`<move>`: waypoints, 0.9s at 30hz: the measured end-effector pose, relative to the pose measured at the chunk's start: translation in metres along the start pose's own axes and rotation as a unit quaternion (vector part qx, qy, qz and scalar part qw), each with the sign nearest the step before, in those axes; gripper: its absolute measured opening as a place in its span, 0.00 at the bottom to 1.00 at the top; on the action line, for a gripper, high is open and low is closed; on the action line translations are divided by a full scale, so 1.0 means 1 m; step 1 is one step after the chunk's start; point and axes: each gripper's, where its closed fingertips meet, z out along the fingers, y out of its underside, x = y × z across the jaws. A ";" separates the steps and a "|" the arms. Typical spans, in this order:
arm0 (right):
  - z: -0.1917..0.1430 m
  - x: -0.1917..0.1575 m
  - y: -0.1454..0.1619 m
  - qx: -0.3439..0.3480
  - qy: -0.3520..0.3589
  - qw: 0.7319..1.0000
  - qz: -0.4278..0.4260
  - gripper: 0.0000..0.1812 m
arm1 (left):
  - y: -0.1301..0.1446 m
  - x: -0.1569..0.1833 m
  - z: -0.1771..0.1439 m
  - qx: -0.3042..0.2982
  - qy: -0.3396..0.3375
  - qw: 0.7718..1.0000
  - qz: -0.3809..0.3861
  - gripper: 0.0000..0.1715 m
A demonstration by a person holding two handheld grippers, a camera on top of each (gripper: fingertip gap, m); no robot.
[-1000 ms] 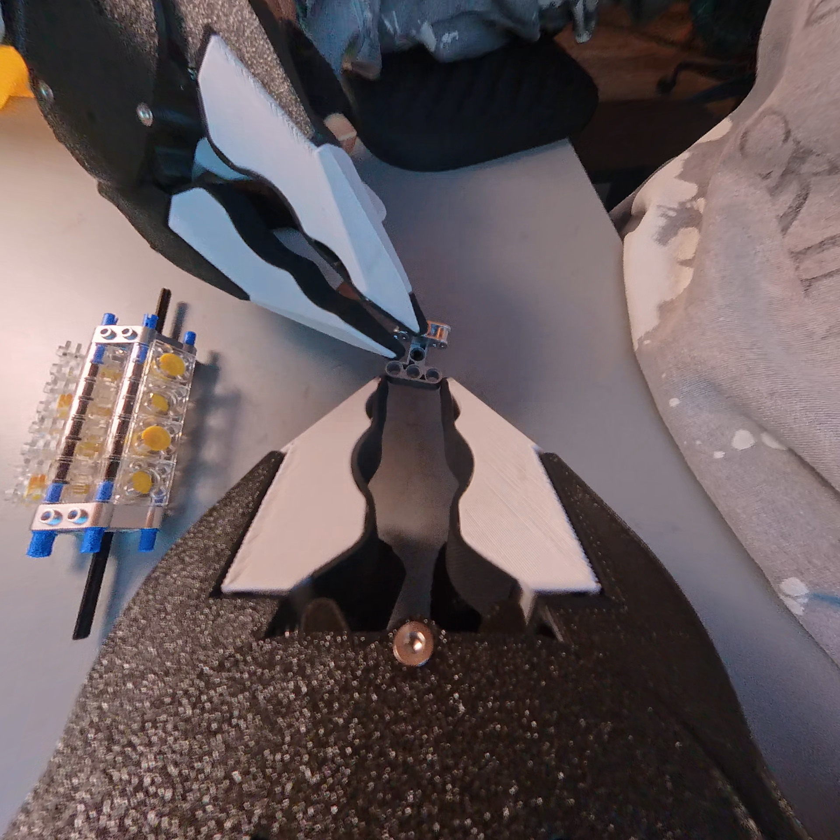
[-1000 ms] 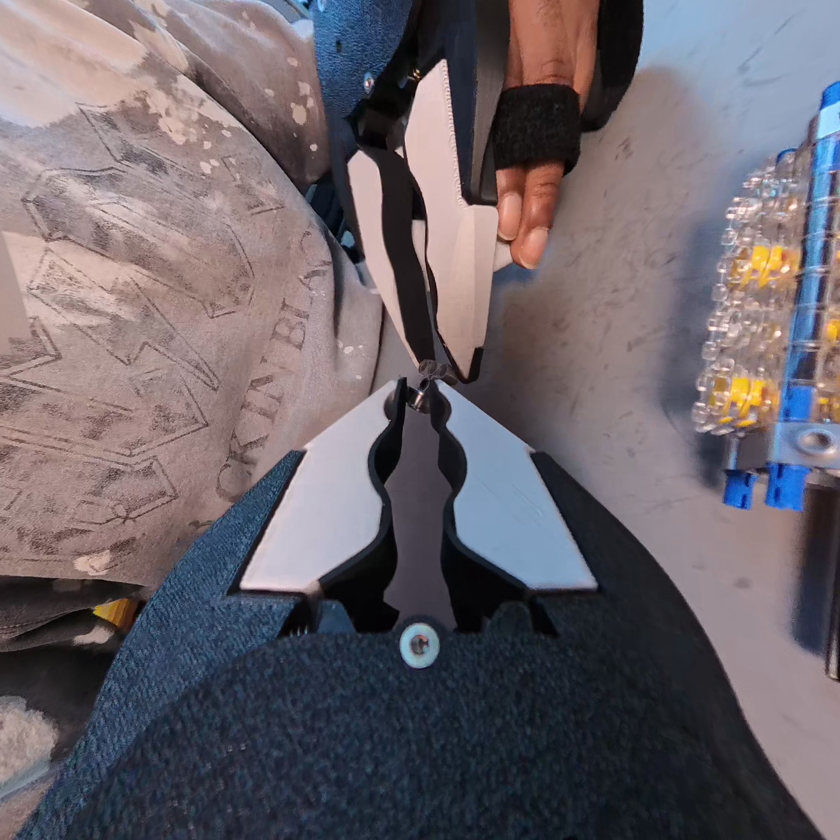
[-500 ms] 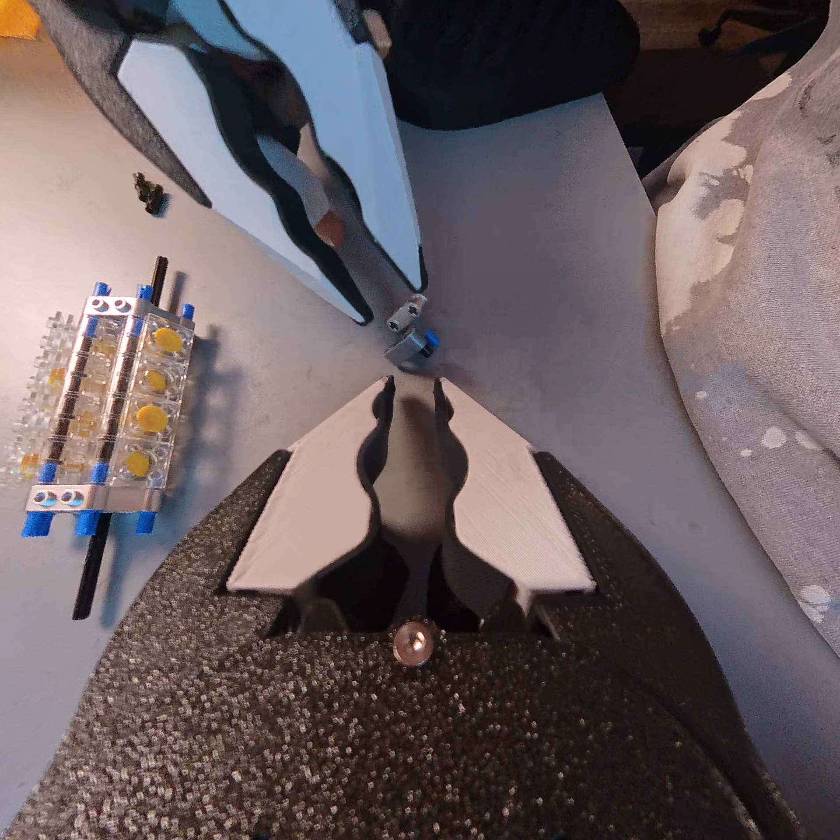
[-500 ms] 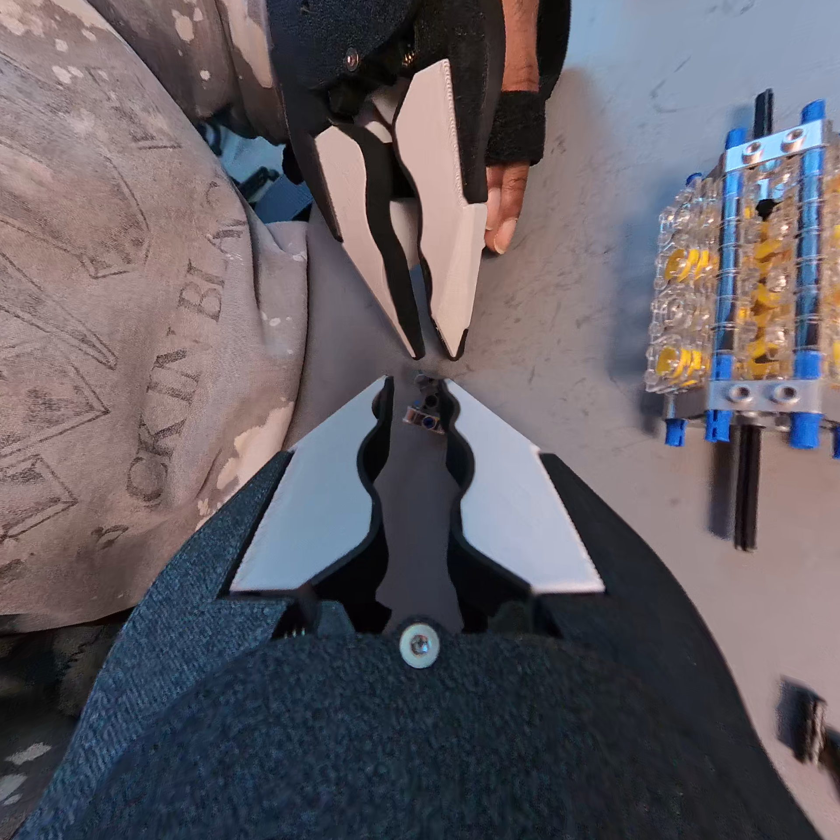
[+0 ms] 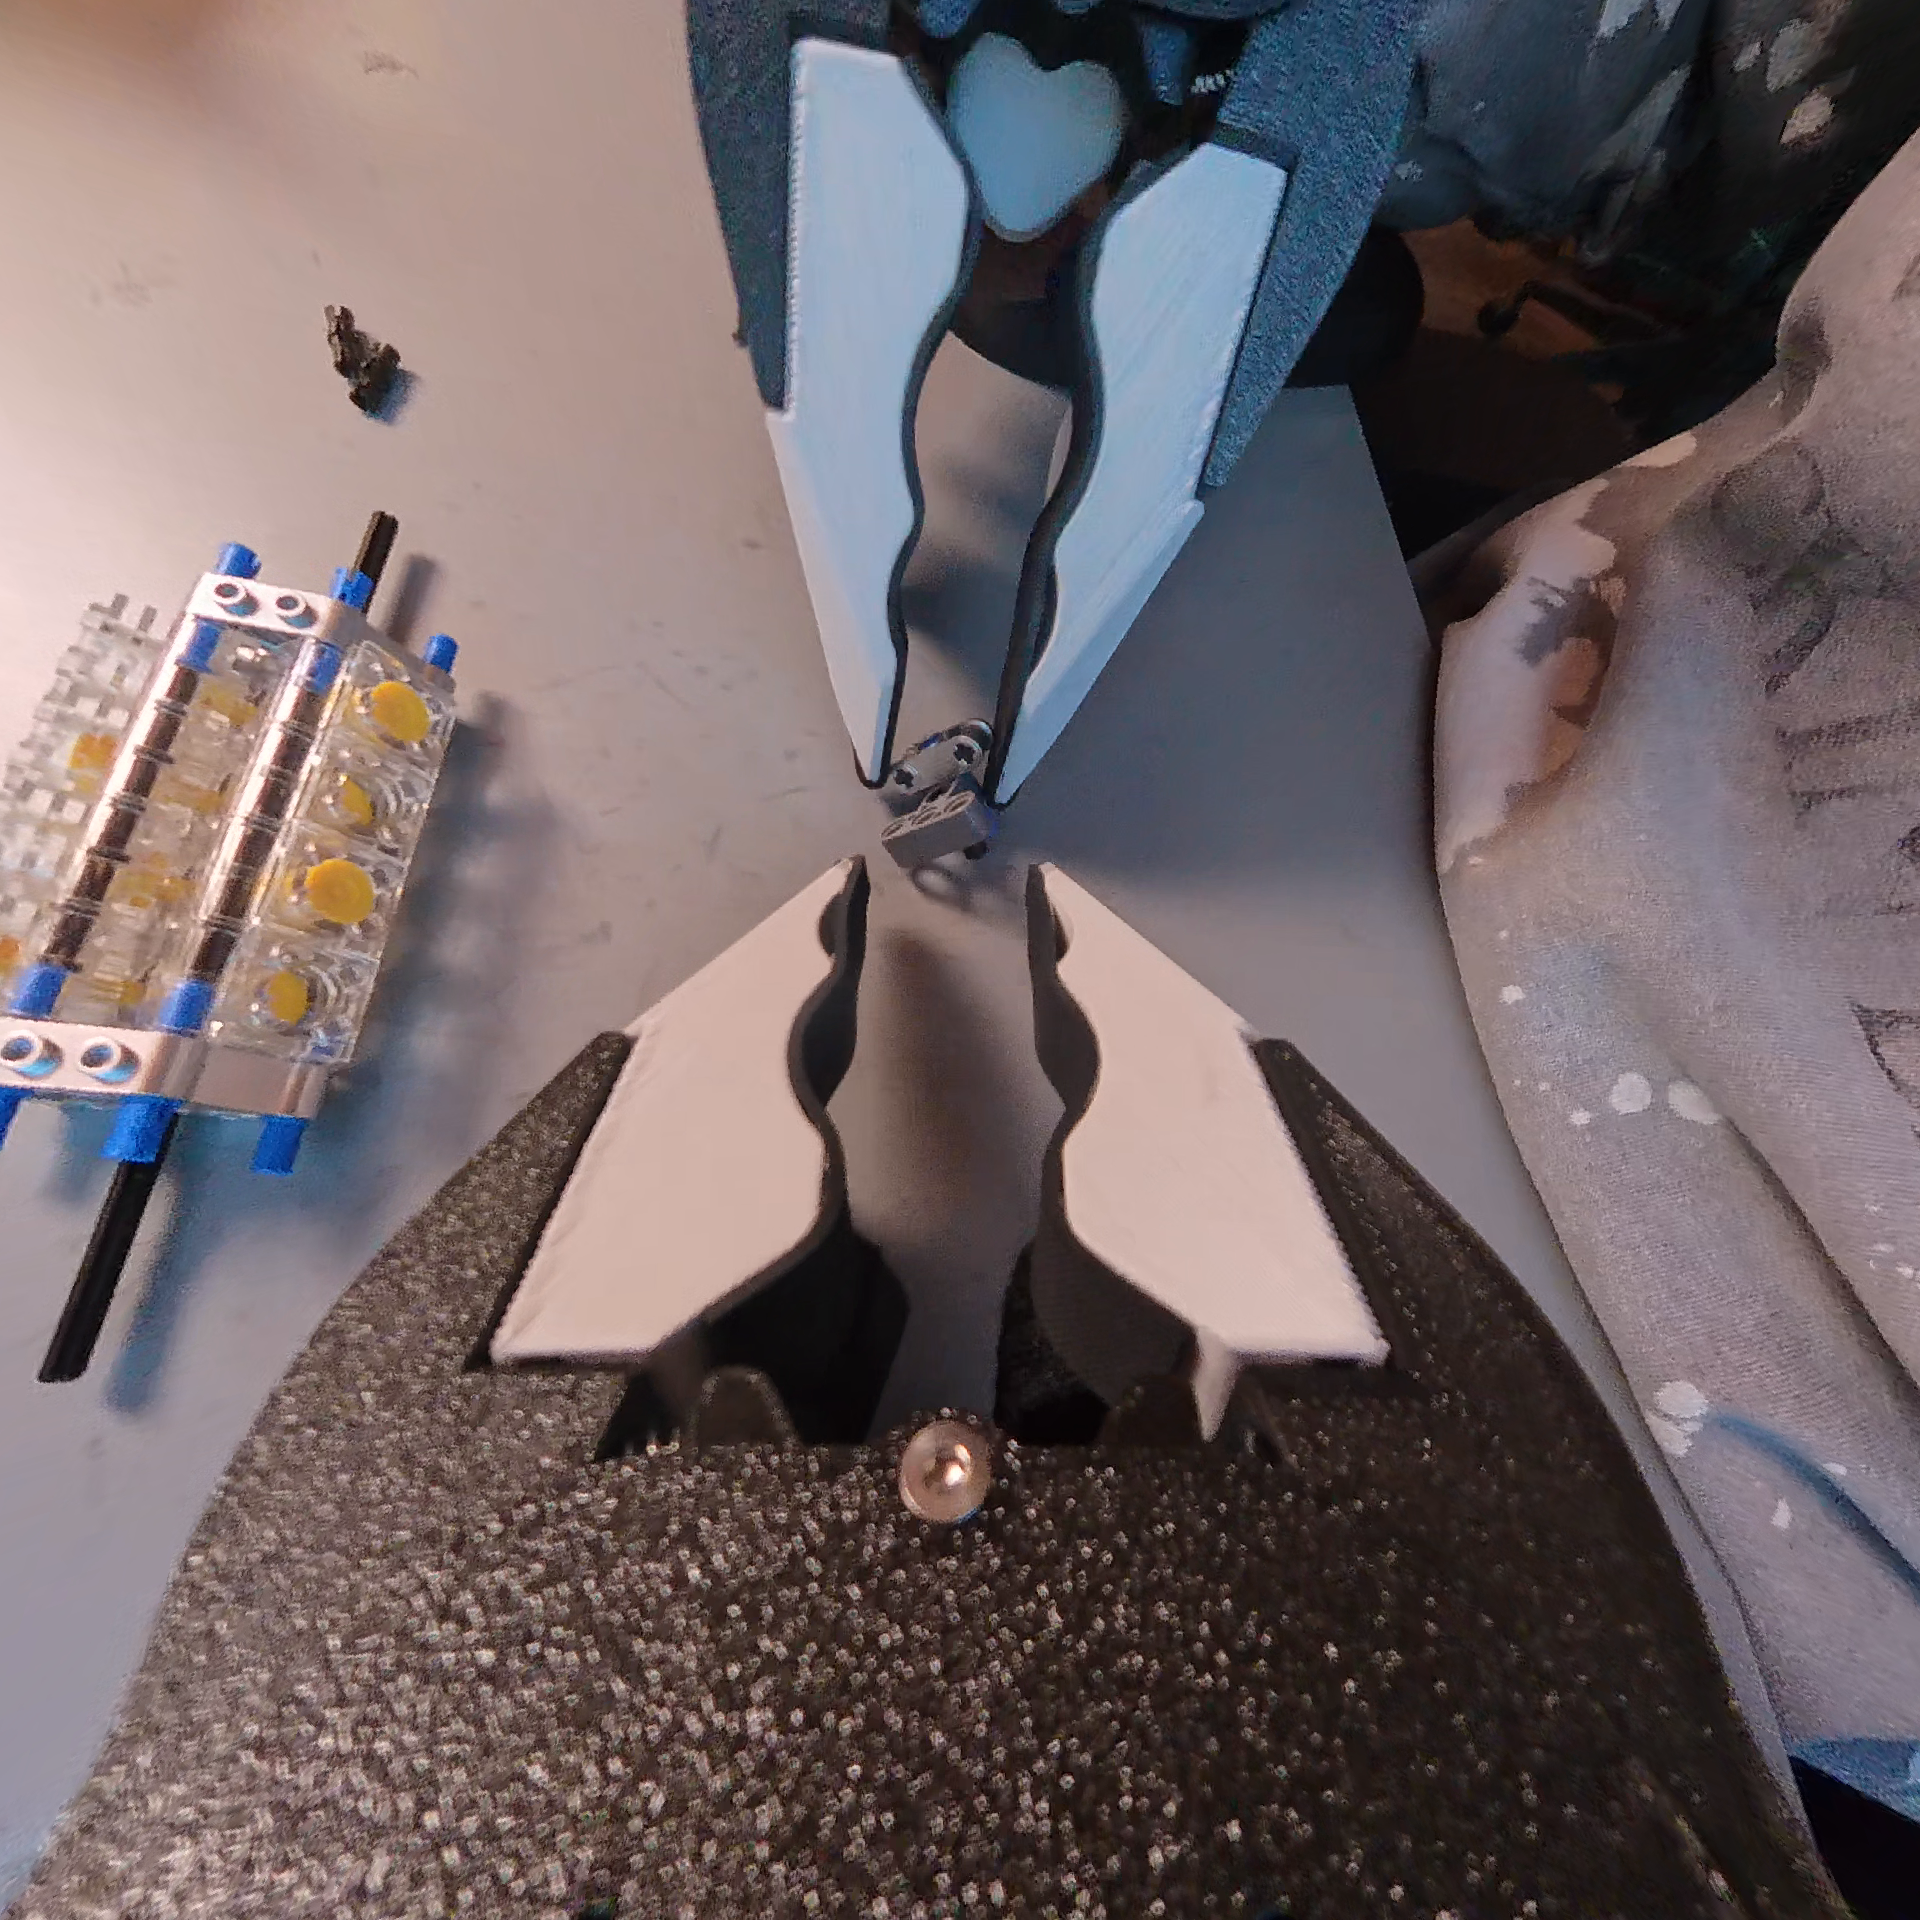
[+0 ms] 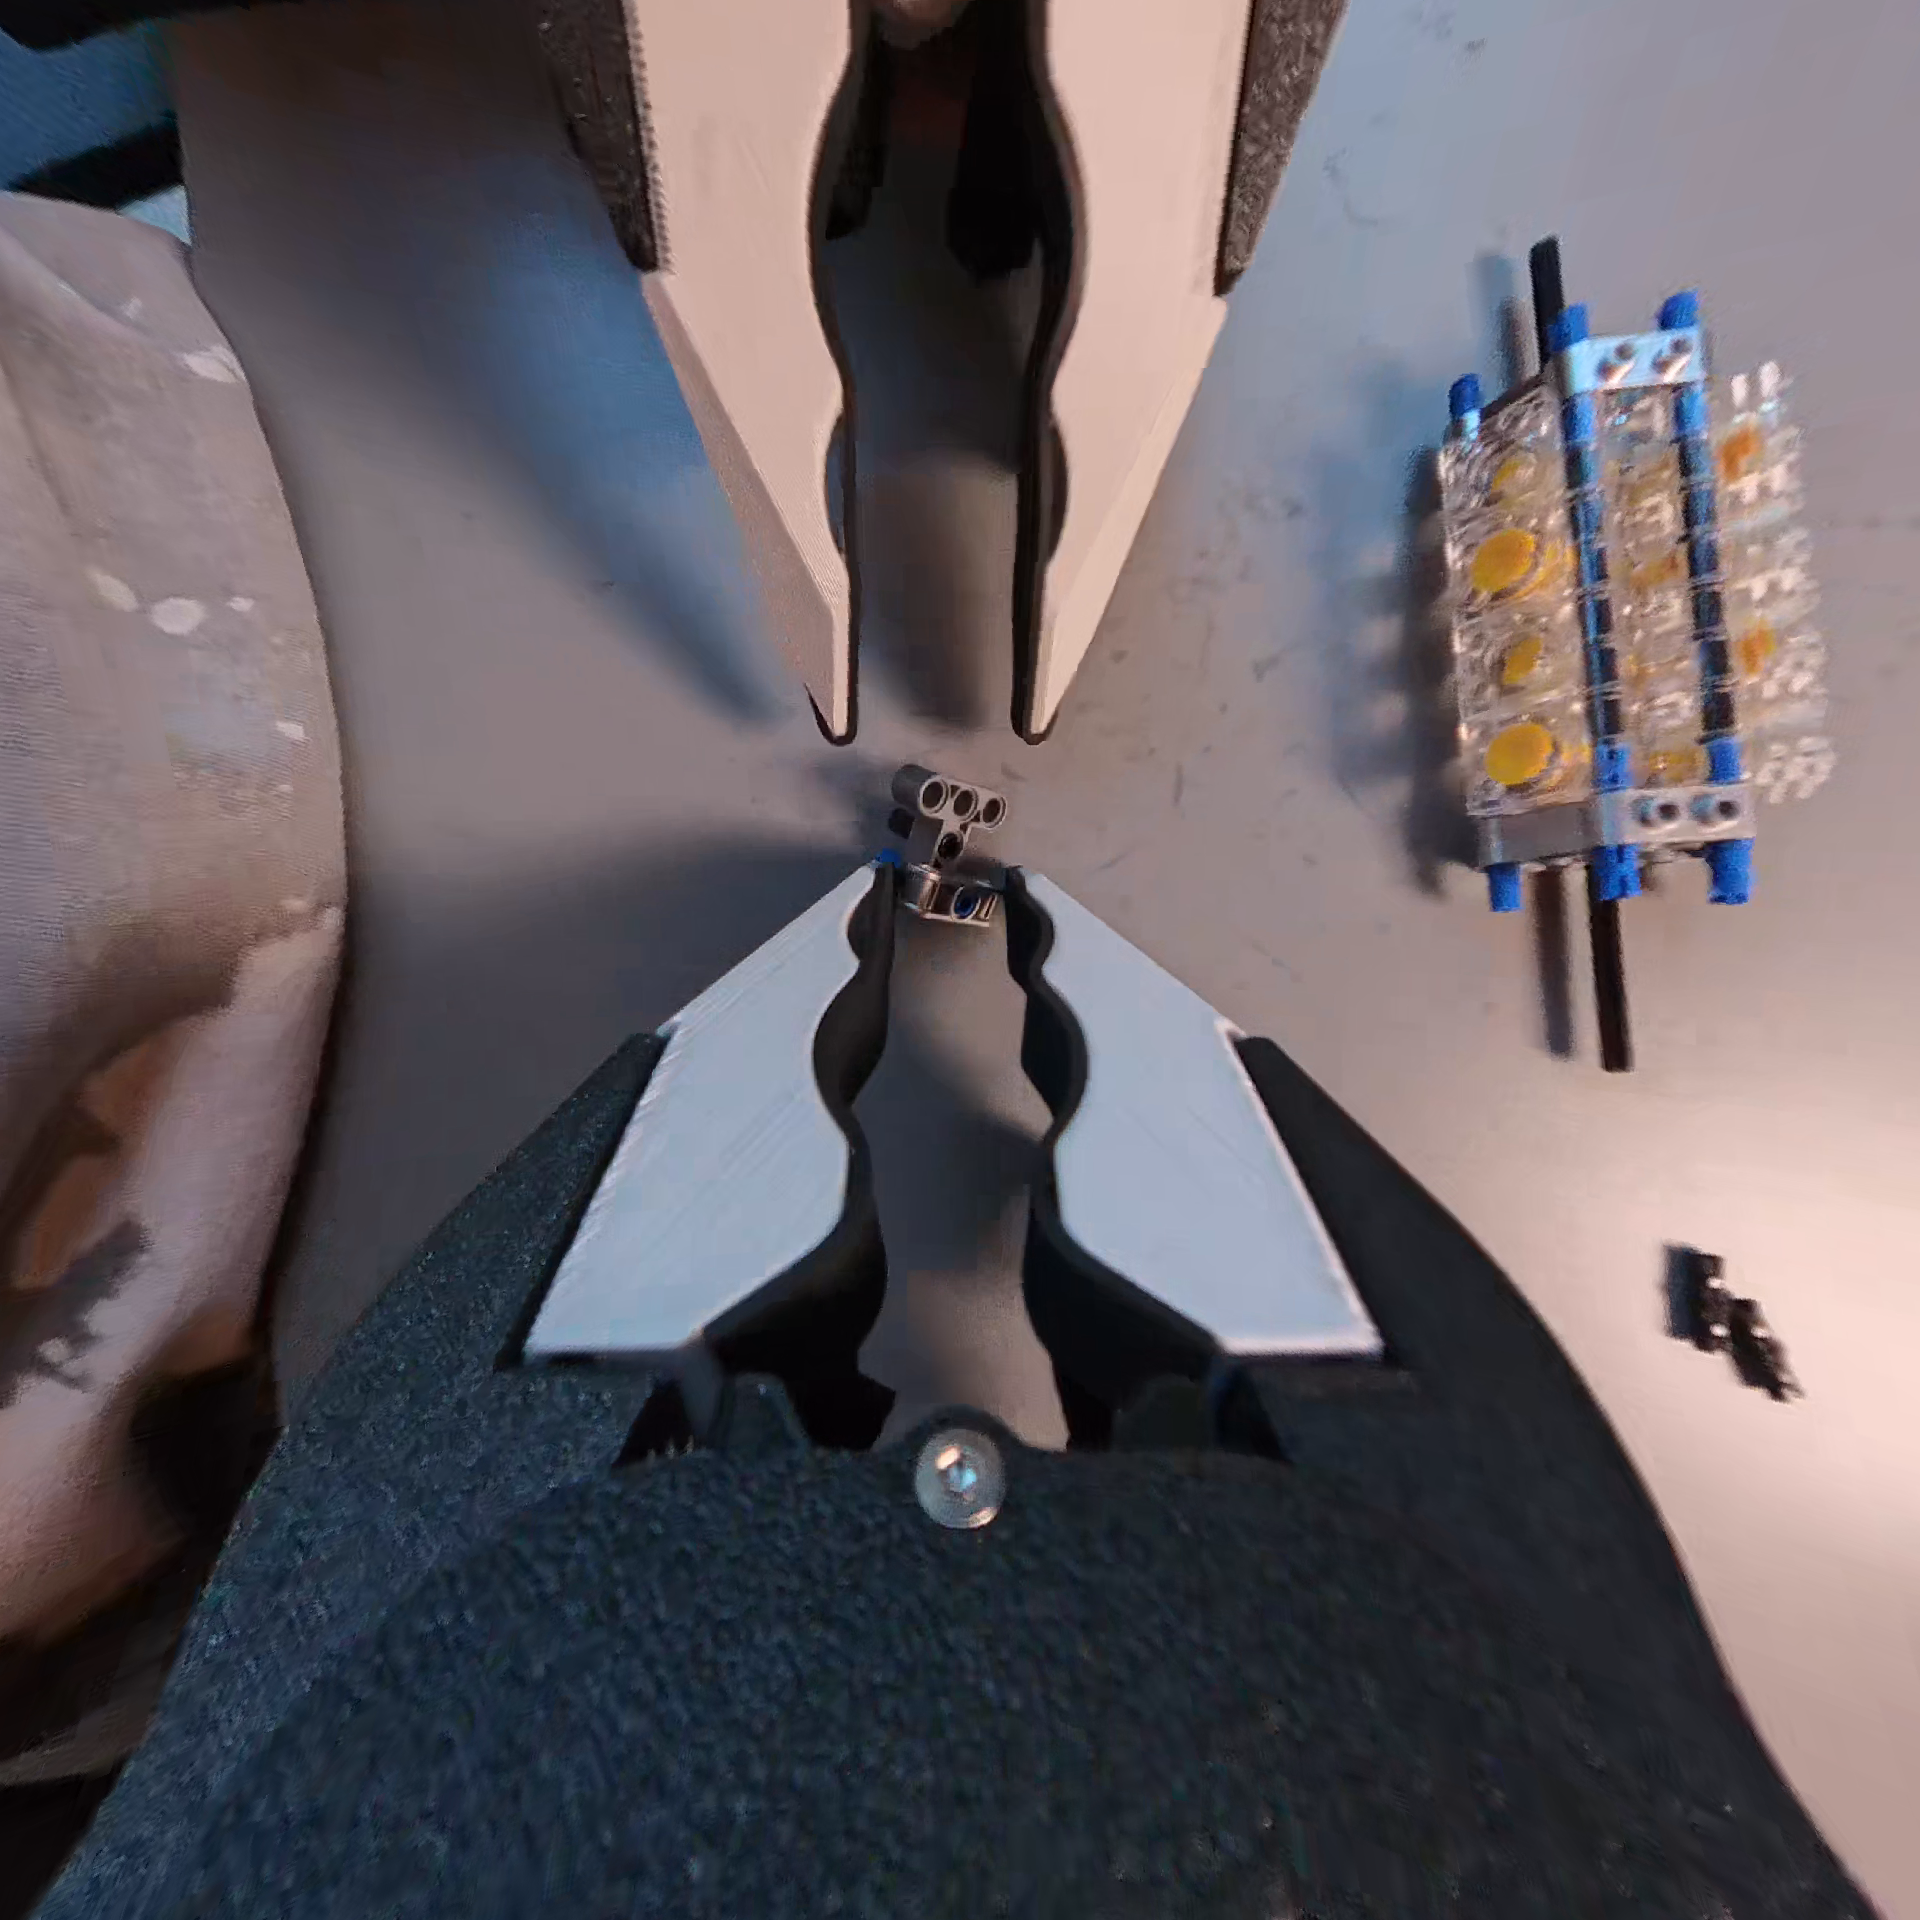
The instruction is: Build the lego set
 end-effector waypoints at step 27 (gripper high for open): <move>-0.003 0.011 -0.016 -0.036 0.210 0.905 -0.367 0.12 | 0.006 -0.009 0.009 -0.032 -0.052 0.998 0.008 0.14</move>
